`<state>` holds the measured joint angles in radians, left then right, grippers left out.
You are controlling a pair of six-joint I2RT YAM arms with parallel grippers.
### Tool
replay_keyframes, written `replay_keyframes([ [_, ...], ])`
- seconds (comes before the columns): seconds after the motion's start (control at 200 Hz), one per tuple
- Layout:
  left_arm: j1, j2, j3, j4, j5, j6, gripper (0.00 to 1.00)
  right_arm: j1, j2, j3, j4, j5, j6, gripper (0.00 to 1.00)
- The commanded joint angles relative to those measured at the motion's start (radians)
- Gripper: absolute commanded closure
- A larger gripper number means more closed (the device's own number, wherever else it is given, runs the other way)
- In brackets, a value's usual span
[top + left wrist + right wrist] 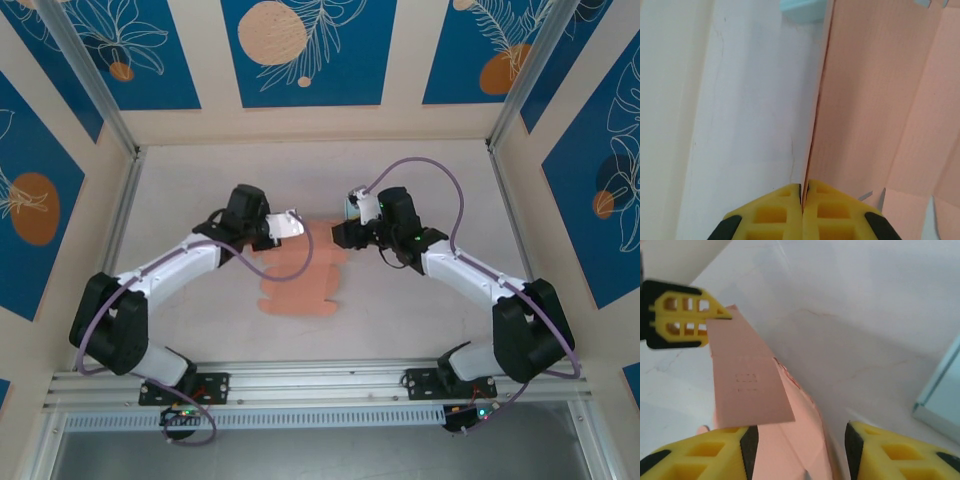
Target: Fold the paper box
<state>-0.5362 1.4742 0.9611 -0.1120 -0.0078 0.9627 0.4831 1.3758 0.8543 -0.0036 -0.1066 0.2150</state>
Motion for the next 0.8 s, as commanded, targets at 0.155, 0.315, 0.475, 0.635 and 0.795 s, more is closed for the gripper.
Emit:
replay_keyframes([
  [0.155,-0.034,-0.001,-0.073,0.19,-0.208,0.015,1.0,-0.021,-0.116,-0.084,-0.061,0.143,0.241,0.45],
  [0.315,-0.039,0.007,-0.062,0.179,-0.199,0.018,1.0,0.024,-0.188,-0.066,-0.114,0.145,0.404,0.45],
  [0.475,-0.046,0.012,-0.075,0.212,-0.207,0.024,1.0,0.098,-0.17,0.054,-0.199,0.205,0.476,0.4],
  [0.635,-0.057,0.012,-0.096,0.27,-0.231,0.038,1.0,0.12,-0.016,0.257,-0.314,0.224,0.488,0.44],
  [0.795,-0.071,0.008,-0.125,0.331,-0.253,0.052,1.0,0.118,0.13,0.425,-0.389,0.221,0.503,0.44],
])
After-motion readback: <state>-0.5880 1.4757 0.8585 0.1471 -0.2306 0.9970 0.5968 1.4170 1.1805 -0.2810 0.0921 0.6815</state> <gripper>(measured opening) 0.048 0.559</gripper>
